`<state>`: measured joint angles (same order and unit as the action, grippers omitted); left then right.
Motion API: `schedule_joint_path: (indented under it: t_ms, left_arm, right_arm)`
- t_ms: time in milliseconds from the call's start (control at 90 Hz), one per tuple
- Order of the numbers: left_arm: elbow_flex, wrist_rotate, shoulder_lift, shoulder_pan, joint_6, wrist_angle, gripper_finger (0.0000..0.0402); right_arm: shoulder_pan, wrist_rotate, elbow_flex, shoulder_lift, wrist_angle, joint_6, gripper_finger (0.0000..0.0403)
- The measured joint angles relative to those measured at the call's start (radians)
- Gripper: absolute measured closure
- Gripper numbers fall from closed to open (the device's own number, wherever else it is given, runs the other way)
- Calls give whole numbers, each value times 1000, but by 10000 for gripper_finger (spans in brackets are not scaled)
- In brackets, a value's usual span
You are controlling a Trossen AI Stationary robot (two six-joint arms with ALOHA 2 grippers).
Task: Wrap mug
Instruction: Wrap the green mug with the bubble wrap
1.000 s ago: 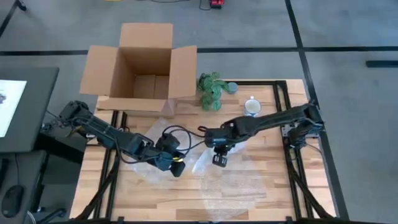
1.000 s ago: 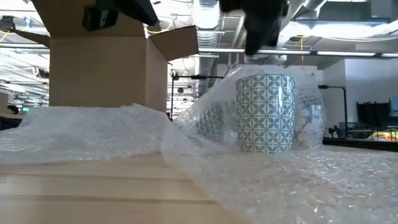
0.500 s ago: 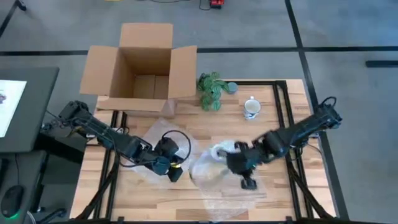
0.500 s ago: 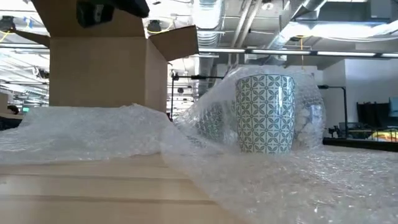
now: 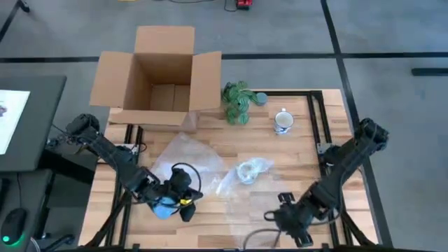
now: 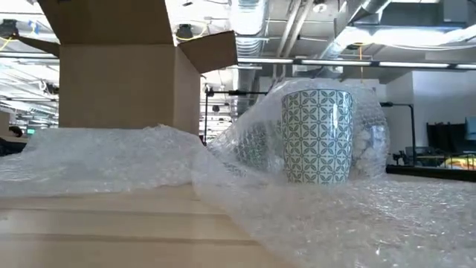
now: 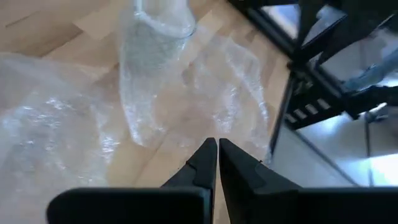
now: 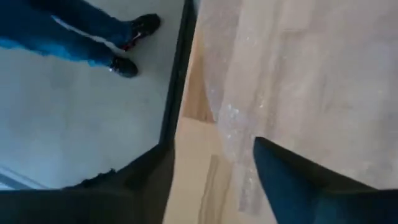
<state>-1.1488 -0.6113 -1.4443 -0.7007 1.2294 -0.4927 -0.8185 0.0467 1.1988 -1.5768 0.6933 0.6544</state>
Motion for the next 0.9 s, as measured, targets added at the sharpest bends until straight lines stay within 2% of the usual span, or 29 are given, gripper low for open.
schedule_joint_path:
  t_ms: [322, 567, 756, 900]
  left_arm:
    - [1, 14, -150, -40, 192, 88, 402]
    - [1, 19, -256, -47, 301, 221, 402]
    - [-6, 22, -291, -47, 334, 305, 402]
    - [-59, 9, -290, -44, 282, 275, 402]
  right_arm:
    - [-83, -141, -241, -1, -362, -157, 158]
    - [-82, -181, -294, -104, -475, -274, 162]
    - [-83, -187, -289, -228, -540, -250, 191]
    - [-83, -191, -283, -259, -503, -165, 248]
